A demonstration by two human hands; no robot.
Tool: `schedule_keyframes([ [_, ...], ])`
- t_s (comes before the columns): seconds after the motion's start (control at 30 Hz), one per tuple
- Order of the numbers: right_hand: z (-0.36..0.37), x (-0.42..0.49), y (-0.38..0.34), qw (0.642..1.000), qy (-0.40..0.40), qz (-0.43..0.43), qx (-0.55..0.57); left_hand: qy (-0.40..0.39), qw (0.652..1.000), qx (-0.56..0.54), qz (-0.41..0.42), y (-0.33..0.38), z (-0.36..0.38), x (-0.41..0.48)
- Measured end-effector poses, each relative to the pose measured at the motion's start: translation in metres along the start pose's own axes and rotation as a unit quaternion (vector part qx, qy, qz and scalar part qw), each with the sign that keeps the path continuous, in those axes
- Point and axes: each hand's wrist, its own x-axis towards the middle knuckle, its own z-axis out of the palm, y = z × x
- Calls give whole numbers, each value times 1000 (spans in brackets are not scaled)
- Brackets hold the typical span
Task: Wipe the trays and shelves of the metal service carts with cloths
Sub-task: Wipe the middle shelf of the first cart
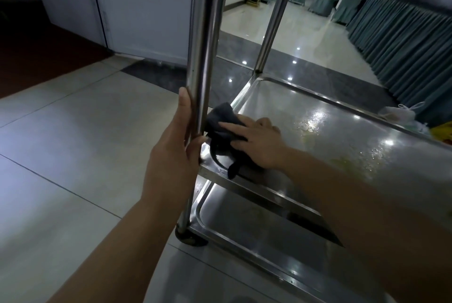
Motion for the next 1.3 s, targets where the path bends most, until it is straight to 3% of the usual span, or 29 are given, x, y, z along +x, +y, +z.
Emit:
schedule_keyframes([
  [0.07,-7,3,22,995,-5,102,10,0,1000,-3,-6,3,0,0],
  [0.13,-14,10,34,967,-14,254,17,6,1000,13,-9,6,2,-1],
  [0.17,-16,12,30,957,-16,288,17,9,1000,24,-11,8,4,-1],
  [0.23,-14,14,11,968,-9,251,4,15,999,29,-20,9,5,0],
  [0.33,-3,-12,-16,997,4,76,-1,23,999,26,-37,12,6,-2],
  [0.43,-3,-60,1,992,82,-86,52,55,995,69,-51,21,7,-11],
  [0.47,-7,-70,20,992,100,-65,46,72,991,103,-48,24,9,-15],
  [0.53,-17,-86,61,986,52,152,43,77,980,185,-1,30,17,-26],
  [0.57,-21,-93,76,961,9,276,30,58,974,215,38,29,21,-30],
  [0.63,-23,-100,84,924,-16,381,-1,-21,969,222,106,28,29,-33],
  [0.7,-21,-103,67,933,-5,360,2,-112,962,200,147,29,38,-29],
  [0.77,-17,-110,43,963,7,269,-9,-179,943,209,186,31,48,-23],
  [0.9,-18,-155,26,997,32,67,33,-263,928,242,105,25,55,-21],
  [0.97,-23,-173,53,994,25,99,35,-253,937,227,81,20,56,-23],
  [1.0,-26,-178,71,985,14,169,23,-251,937,230,77,21,56,-23],
  [1.07,-34,-182,101,935,-8,353,-2,-248,938,232,72,24,58,-23],
  [1.13,-36,-173,106,895,-32,444,-18,-248,938,232,67,26,59,-22],
  [1.23,-27,-154,69,914,-20,405,-17,-240,942,225,64,25,61,-24],
  [1.3,-17,-155,36,959,19,283,-16,-235,944,221,71,25,61,-26],
])
